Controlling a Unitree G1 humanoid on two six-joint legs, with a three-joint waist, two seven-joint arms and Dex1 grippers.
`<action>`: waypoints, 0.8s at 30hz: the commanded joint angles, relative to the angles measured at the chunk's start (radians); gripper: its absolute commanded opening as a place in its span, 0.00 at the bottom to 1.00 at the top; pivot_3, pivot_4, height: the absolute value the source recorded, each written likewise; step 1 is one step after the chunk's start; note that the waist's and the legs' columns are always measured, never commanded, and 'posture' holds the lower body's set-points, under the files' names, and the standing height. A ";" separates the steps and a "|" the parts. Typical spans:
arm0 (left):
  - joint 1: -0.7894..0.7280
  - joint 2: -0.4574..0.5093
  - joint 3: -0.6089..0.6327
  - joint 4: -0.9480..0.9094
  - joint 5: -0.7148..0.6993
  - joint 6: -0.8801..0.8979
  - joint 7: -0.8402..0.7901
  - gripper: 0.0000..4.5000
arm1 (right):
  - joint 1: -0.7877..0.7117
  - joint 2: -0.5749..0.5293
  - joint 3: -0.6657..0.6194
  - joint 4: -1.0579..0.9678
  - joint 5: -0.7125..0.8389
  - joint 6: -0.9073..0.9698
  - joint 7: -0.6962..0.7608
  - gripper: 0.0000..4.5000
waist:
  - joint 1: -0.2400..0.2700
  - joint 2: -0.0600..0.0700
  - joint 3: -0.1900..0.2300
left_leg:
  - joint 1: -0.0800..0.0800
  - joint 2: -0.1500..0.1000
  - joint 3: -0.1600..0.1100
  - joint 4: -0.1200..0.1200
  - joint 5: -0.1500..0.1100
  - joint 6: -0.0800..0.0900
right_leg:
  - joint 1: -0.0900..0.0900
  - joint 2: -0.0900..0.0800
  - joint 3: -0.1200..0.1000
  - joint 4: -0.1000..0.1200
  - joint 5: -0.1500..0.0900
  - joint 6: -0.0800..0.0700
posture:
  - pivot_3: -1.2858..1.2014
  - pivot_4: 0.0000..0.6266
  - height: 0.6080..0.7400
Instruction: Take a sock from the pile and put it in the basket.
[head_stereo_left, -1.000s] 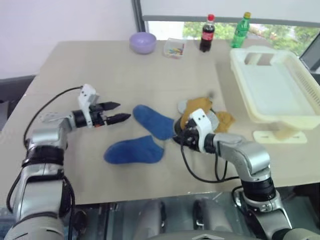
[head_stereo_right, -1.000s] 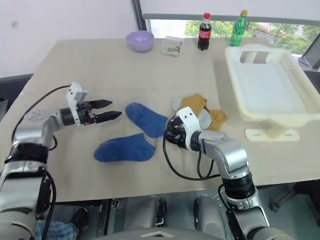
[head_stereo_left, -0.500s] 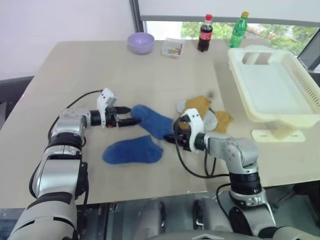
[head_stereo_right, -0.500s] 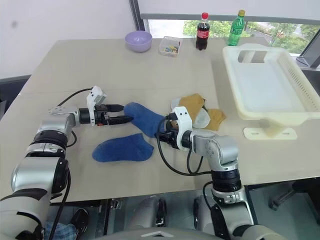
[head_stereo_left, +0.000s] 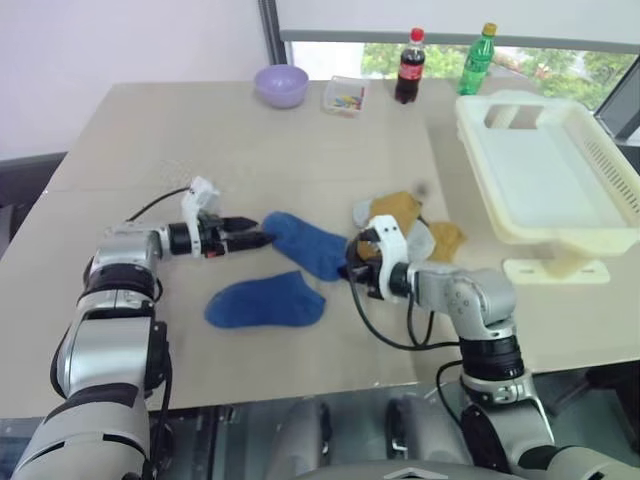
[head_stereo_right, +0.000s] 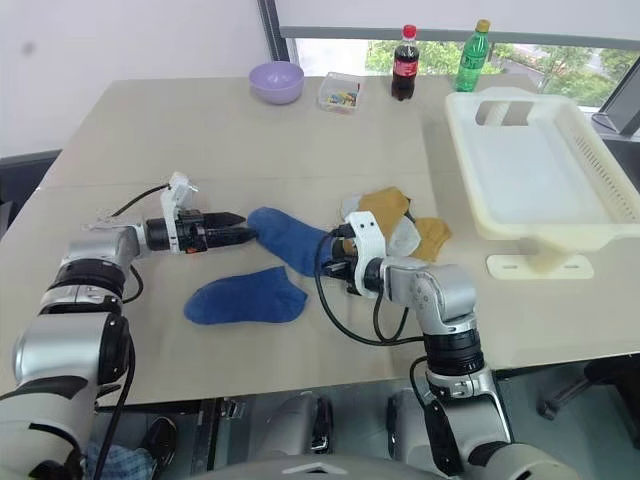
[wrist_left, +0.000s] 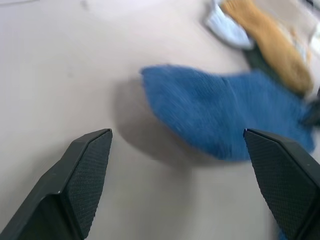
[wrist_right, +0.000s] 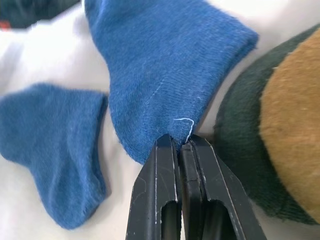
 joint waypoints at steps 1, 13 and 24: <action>-0.009 -0.012 0.012 0.013 -0.004 0.102 0.051 1.00 | 0.003 -0.019 0.031 -0.013 0.007 -0.045 0.014 0.01 | -0.001 0.000 0.000 | 0.000 0.000 0.000 0.000 0.000 0.000 | 0.000 0.000 0.000 0.000 0.000 0.000 | 0.52 0.24 1.00; -0.017 -0.040 0.044 0.064 0.011 0.193 0.189 0.64 | 0.022 -0.061 0.073 -0.018 0.009 -0.092 0.014 0.00 | 0.000 0.000 -0.001 | 0.002 0.000 0.000 0.004 0.000 0.000 | 0.002 -0.001 0.000 0.002 0.000 0.000 | 0.52 0.24 1.00; 0.026 -0.017 0.082 -0.015 -0.056 0.266 0.089 0.01 | 0.013 -0.073 0.071 -0.049 0.026 -0.107 0.023 0.00 | -0.002 0.000 -0.001 | 0.001 0.000 0.000 0.004 0.000 0.000 | 0.002 -0.001 0.000 0.002 0.000 0.000 | 0.52 0.24 1.00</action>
